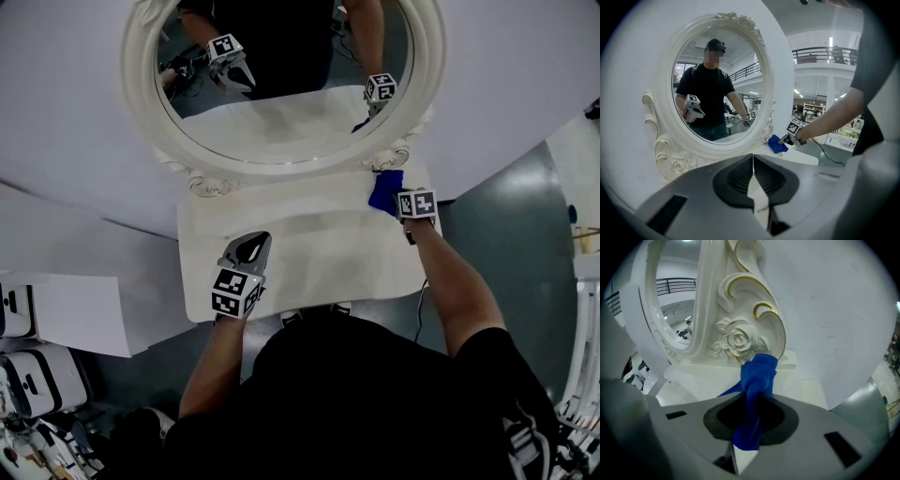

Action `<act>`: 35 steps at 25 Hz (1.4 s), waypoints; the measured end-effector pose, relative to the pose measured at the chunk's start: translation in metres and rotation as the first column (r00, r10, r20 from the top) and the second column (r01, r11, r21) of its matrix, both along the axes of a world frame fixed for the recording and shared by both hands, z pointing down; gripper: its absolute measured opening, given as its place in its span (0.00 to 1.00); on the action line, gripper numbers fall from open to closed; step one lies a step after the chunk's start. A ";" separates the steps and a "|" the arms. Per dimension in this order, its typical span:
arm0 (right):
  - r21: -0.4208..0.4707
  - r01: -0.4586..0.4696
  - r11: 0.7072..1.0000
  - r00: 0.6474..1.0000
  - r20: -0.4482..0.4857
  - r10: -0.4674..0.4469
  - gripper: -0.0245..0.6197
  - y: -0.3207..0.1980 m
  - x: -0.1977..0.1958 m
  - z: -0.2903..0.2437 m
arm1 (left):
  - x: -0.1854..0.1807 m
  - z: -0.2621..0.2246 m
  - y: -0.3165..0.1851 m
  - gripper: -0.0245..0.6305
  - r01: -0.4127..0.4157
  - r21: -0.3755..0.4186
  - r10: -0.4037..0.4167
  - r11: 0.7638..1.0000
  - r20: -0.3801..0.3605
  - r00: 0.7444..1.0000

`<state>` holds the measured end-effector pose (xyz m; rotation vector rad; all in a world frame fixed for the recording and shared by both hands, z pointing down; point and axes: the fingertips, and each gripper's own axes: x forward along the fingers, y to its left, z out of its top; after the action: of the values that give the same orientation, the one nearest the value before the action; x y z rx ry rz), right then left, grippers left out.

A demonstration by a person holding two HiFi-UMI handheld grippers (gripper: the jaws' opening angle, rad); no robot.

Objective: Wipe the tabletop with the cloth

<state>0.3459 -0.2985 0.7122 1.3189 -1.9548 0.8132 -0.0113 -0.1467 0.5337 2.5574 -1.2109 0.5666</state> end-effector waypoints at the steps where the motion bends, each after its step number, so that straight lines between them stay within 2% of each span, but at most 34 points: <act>1: 0.018 0.009 1.000 1.000 0.010 -0.010 0.13 0.002 -0.006 -0.006 | -0.001 -0.001 0.000 0.06 -0.001 0.002 0.001 1.000 0.000 1.000; 7: 0.133 0.063 0.989 0.995 0.065 -0.072 0.13 0.023 -0.049 -0.050 | -0.002 -0.009 0.001 0.06 -0.019 0.017 0.019 1.000 -0.004 1.000; 17: 0.319 0.148 0.936 0.984 0.043 -0.170 0.13 0.074 -0.103 -0.120 | -0.008 -0.021 0.010 0.06 -0.039 0.038 0.039 0.999 -0.006 0.999; 26: 0.396 0.197 0.897 0.975 0.015 -0.221 0.13 0.114 -0.127 -0.153 | -0.023 -0.022 0.016 0.06 -0.042 0.039 0.042 0.998 -0.009 0.999; 35: 0.449 0.207 0.869 0.973 -0.001 -0.231 0.13 0.125 -0.135 -0.180 | -0.035 -0.026 0.019 0.06 -0.043 0.045 0.043 0.998 -0.004 0.999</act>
<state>0.2104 -0.1735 0.5318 1.2948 -2.3771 0.2945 -0.0468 -0.1277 0.5079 2.6270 -1.1825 0.5481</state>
